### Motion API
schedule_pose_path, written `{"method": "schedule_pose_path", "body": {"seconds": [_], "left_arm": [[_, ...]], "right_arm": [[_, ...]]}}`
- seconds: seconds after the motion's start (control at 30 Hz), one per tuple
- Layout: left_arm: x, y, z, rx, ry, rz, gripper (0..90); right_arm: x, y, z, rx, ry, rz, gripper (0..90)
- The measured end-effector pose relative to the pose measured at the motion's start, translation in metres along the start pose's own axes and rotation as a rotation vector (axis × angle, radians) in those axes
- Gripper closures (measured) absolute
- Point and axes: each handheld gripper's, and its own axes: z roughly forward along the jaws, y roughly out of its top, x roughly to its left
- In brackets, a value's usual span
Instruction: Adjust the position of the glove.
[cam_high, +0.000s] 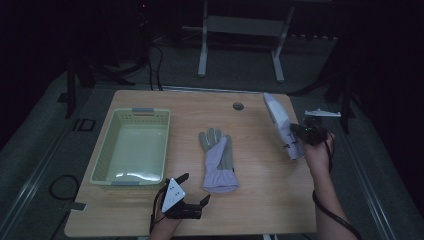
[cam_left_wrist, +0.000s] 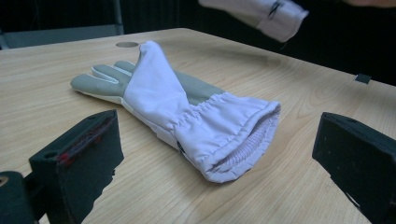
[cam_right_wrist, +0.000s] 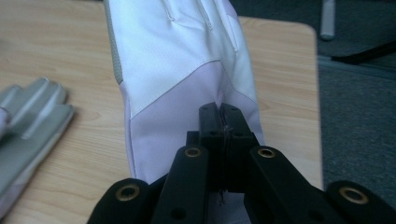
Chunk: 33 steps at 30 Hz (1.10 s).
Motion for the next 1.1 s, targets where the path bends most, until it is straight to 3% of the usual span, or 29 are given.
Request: {"method": "schedule_pose_path", "body": {"seconds": [0.2, 0.27, 0.4, 0.57, 0.83, 1.1], "left_arm": [[0.000, 0.000, 0.000, 0.005, -0.003, 0.007, 1.7], [-0.001, 0.000, 0.000, 0.001, -0.004, 0.009, 1.7], [0.000, 0.000, 0.000, 0.002, -0.006, 0.007, 1.7], [0.000, 0.000, 0.000, 0.001, -0.004, 0.008, 1.7], [0.001, 0.000, 0.000, 0.008, -0.013, -0.005, 1.7], [0.000, 0.001, 0.001, 0.016, -0.016, 0.006, 1.7]], "right_arm": [[0.012, -0.009, -0.036, -0.020, -0.069, 0.027, 89.0], [0.020, -0.019, -0.044, -0.023, -0.114, 0.028, 89.0], [0.030, -0.040, -0.045, -0.006, -0.129, 0.059, 89.0], [0.039, -0.064, -0.029, 0.032, -0.124, 0.098, 89.0], [0.049, -0.081, 0.012, 0.082, -0.072, 0.129, 88.7], [0.057, -0.093, 0.040, 0.117, -0.036, 0.113, 83.1]]}}
